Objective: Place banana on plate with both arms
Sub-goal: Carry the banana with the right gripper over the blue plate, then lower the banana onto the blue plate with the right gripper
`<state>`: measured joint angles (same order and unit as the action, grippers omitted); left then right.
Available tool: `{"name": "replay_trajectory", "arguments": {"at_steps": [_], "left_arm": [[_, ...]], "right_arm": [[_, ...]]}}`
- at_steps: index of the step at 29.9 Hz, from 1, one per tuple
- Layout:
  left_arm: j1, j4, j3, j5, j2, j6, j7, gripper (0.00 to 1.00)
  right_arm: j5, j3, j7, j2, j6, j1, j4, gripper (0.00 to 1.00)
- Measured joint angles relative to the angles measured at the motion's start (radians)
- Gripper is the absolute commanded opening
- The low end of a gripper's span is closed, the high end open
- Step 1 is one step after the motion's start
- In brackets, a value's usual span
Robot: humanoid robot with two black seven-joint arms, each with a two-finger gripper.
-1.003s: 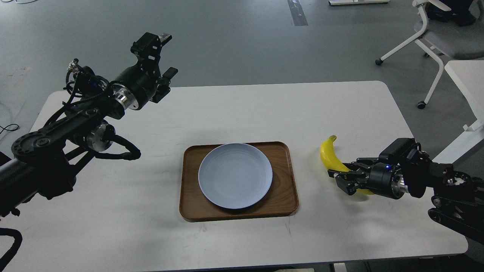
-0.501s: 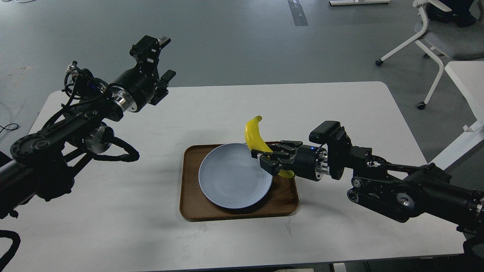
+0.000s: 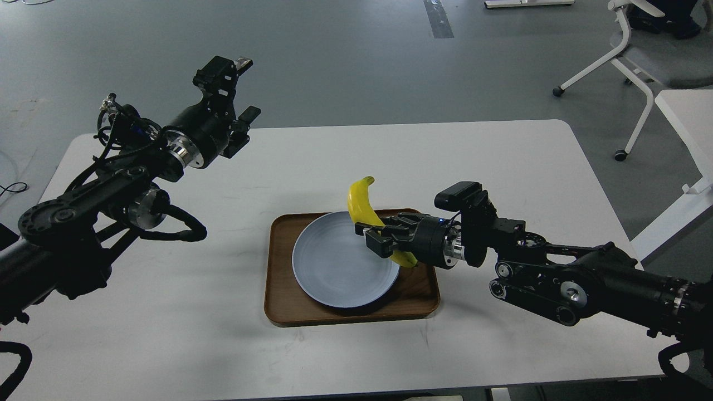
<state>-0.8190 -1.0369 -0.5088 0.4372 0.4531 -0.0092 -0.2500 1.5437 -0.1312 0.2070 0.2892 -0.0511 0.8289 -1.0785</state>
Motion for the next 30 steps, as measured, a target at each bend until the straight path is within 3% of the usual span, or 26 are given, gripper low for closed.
{"name": "replay_trajectory", "arguments": {"at_steps": [4, 9, 14, 30], "left_arm": [[0.006, 0.000, 0.001, 0.002, 0.000, -0.001, 0.000, 0.98], [0.013, 0.000, 0.001, 0.028, 0.003, -0.001, 0.000, 0.98], [0.024, 0.000, 0.001, 0.038, 0.005, -0.002, 0.000, 0.98], [0.029, 0.000, -0.001, 0.038, 0.011, -0.001, 0.000, 0.98]], "right_arm": [[-0.030, 0.002, -0.010, -0.005, 0.056, 0.027, -0.026, 0.00], [-0.029, 0.015, 0.017, 0.009, 0.118, 0.059, -0.059, 0.00], [-0.026, 0.074, 0.044, 0.032, 0.125, 0.103, -0.065, 0.00], [-0.024, 0.117, 0.046, 0.013, 0.125, 0.106, -0.054, 0.00]]}}
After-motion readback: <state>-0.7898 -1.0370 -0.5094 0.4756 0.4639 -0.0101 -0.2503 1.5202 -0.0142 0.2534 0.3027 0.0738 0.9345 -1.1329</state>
